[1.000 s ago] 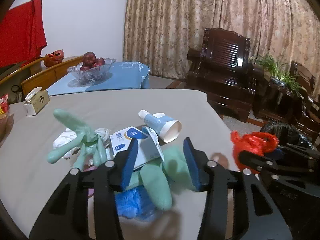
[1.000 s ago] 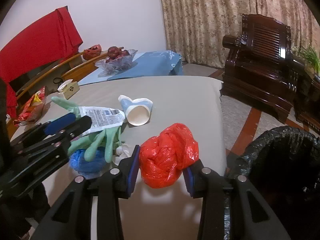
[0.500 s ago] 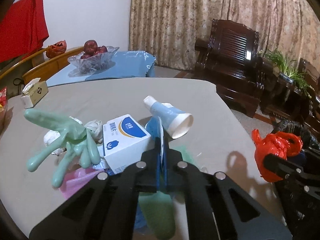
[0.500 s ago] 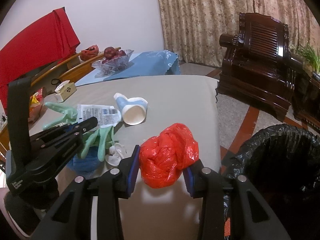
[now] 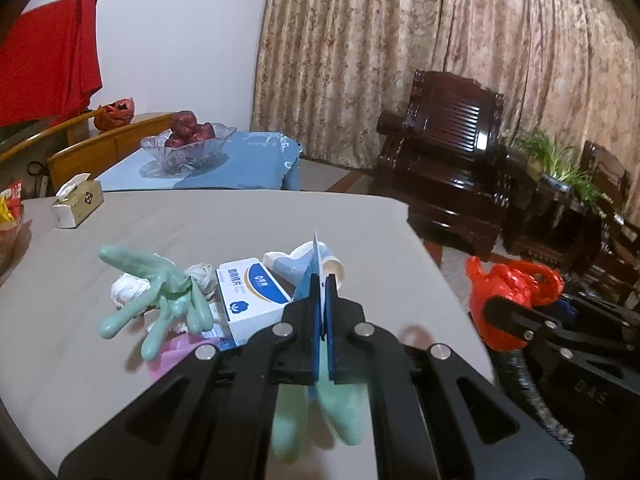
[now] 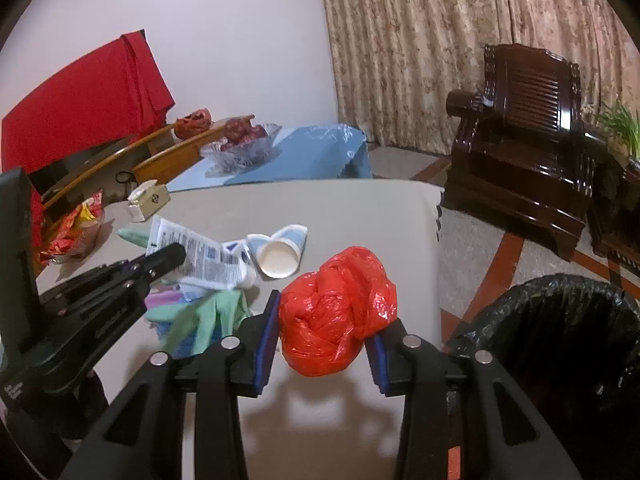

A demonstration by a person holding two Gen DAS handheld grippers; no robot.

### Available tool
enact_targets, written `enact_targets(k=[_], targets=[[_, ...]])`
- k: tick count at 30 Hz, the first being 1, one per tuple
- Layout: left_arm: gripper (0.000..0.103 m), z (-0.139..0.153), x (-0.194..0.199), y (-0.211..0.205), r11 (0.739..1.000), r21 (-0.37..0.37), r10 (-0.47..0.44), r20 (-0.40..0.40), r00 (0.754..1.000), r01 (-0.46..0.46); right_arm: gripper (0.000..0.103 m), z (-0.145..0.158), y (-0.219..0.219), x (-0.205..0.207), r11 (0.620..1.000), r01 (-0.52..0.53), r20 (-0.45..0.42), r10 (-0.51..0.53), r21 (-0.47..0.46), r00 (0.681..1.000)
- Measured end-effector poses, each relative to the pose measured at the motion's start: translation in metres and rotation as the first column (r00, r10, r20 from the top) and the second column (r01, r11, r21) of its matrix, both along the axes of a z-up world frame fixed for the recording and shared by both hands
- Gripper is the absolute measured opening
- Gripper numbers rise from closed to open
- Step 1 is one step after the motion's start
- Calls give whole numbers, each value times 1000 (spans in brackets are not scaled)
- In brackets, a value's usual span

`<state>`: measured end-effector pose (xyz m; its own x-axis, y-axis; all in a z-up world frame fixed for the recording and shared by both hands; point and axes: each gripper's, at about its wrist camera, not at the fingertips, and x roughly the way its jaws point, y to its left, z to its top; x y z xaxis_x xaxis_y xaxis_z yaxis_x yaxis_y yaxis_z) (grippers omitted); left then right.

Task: Collect trash
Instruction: 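Carry the red bag and glove over the bin and open both tools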

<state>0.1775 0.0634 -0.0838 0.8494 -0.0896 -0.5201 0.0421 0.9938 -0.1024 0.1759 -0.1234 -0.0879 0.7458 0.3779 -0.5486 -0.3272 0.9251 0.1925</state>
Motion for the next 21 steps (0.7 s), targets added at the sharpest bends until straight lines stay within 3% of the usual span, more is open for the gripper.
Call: enact_targets(k=[11, 21], targets=[[2, 40, -26, -26, 996, -48, -75, 67, 995, 78, 39, 34, -26, -27, 999, 30, 64, -31, 22, 997], [2, 55, -43, -98, 967, -73, -237, 111, 965, 246, 38, 44, -97, -61, 986, 168, 78, -167, 3, 983]])
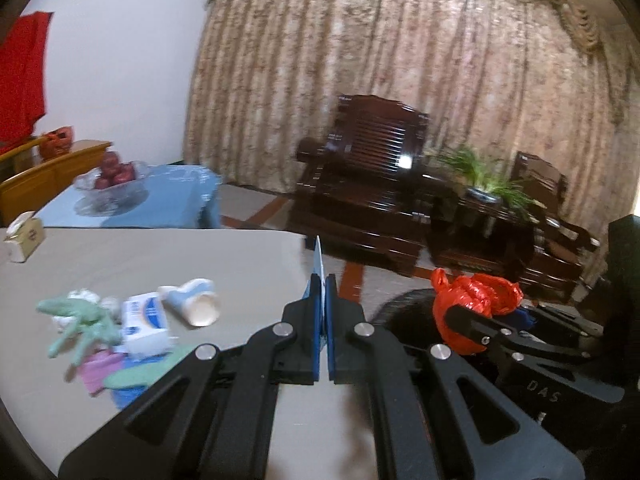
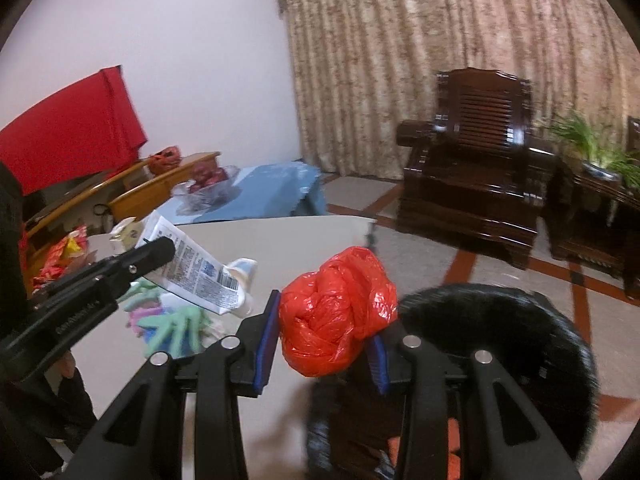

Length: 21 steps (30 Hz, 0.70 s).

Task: Collect trash
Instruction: 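Carry the red bag and glove over the bin and open both tools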

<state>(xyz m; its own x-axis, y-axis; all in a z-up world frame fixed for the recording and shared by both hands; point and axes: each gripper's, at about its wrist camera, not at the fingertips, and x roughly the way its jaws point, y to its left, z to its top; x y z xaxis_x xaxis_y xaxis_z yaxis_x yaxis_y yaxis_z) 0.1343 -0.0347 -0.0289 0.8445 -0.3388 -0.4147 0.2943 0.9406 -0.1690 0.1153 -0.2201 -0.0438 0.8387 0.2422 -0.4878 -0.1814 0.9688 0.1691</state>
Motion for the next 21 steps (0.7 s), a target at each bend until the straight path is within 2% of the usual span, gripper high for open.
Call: enact_targets(k=[7, 15, 18, 19, 20, 21], targets=[[2, -15, -3, -64, 989, -24, -145, -32, 989, 144, 39, -17, -59, -27, 992, 125, -45, -126, -23, 991], [2, -57, 7, -112, 968, -34, -252, -134, 958, 250, 39, -63, -98, -44, 976, 213, -153, -216, -36, 964], [4, -69, 9, -122, 960, -24, -280, -175, 944, 280, 45, -76, -103, -48, 973, 225, -175, -229, -42, 958], [13, -70, 10, -122, 959, -22, -282, -177, 943, 282, 46, -78, -103, -48, 973, 226, -180, -230, -44, 956], [34, -71, 9, -122, 958, -17, -283, -179, 942, 285, 51, -79, -104, -49, 972, 229, -182, -233, -45, 955], [42, -71, 9, -121, 960, -14, -277, -172, 945, 279, 61, -80, -105, -49, 971, 235, -182, -239, -46, 954]])
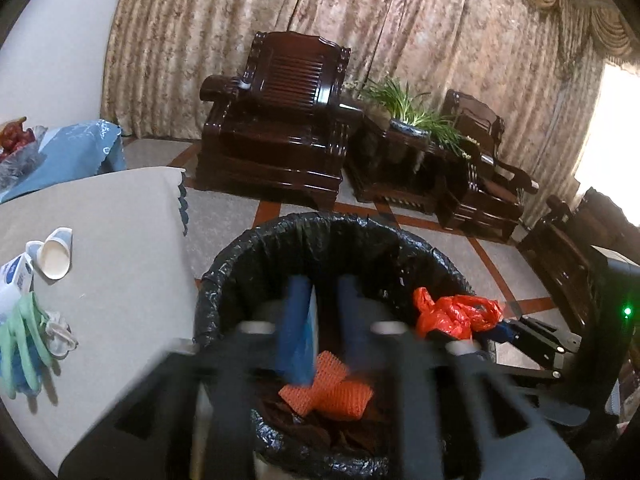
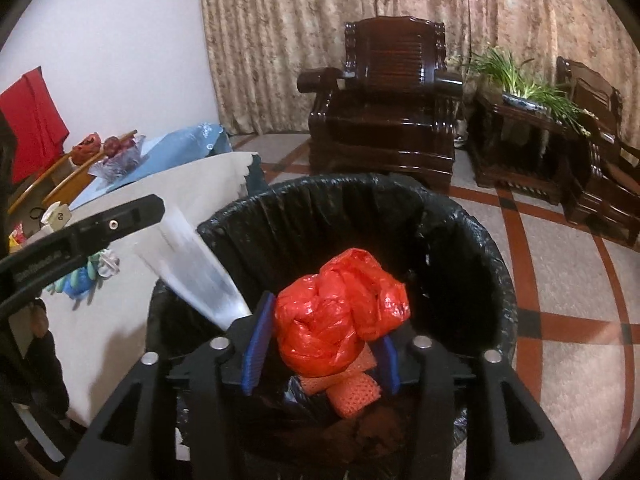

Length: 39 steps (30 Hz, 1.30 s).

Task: Collect trash
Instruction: 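Carry the red bag and glove over the bin and open both tools, then return both tools to the table and grasp the tissue box with the right tool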

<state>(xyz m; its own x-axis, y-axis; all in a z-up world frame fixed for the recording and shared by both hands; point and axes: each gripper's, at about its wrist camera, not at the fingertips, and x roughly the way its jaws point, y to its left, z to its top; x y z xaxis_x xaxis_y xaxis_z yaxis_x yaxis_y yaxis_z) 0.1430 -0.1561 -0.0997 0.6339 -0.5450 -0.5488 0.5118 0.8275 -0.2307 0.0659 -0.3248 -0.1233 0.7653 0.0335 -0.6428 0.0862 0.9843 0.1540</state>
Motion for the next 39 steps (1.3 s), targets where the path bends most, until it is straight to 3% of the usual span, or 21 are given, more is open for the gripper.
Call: enact_targets(k=[1, 3, 6, 8, 13, 18, 28, 39], targets=[[47, 2, 0, 2, 1000, -2, 4, 7, 1000, -4, 65, 1, -2, -1, 1000, 11, 4, -11, -1, 1000], [49, 4, -2, 6, 1000, -1, 7, 13, 1000, -7, 81, 3, -3, -3, 1000, 21, 12, -21, -2, 1000], [59, 11, -4, 16, 1000, -5, 29, 26, 999, -29, 92, 12, -6, -6, 999, 45, 44, -45, -14, 998], [74, 17, -6, 26, 999, -1, 53, 45, 998, -53, 97, 17, -6, -8, 999, 48, 56, -47, -8, 997], [85, 28, -16, 58, 994, 9, 112, 82, 990, -113, 97, 27, 2, -5, 999, 37, 76, -37, -1, 996], [87, 35, -30, 99, 977, 46, 199, 124, 972, -206, 97, 34, 25, 1, 1000, -3, 89, 2, 8, 996], [89, 37, -48, 208, 891, 121, 415, 176, 892, -438, 97, 43, 97, 20, 991, -136, 142, 133, 11, 981], [89, 26, -47, 278, 809, 141, 551, 158, 820, -571, 97, 40, 188, 52, 952, -306, 160, 304, -11, 939]])
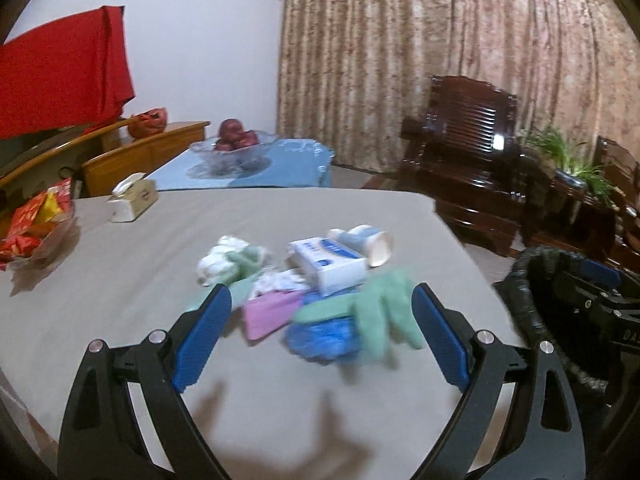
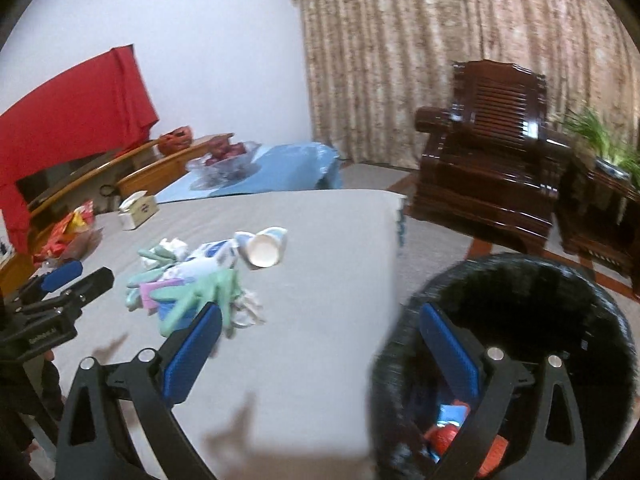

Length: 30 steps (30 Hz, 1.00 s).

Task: Collect trash
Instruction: 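Return both tools to the table and grasp the tissue box with the right tool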

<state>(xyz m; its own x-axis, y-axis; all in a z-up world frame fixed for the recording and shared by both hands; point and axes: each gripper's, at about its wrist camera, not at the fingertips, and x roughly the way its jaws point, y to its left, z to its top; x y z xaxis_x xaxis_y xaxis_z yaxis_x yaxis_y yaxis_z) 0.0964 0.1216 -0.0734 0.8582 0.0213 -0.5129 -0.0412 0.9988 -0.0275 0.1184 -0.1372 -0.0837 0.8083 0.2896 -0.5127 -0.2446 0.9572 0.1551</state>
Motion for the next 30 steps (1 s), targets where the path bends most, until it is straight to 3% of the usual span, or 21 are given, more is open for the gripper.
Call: enact_targets(k=[18, 30], targets=[[89, -26, 42, 78, 989, 13, 151, -36, 988, -150, 89, -16, 126, 83, 978, -209, -54, 208, -3, 977], [86, -49, 63, 117, 983, -10, 184, -81, 980, -185, 84, -47, 175, 118, 970, -241, -140, 233, -43, 962]])
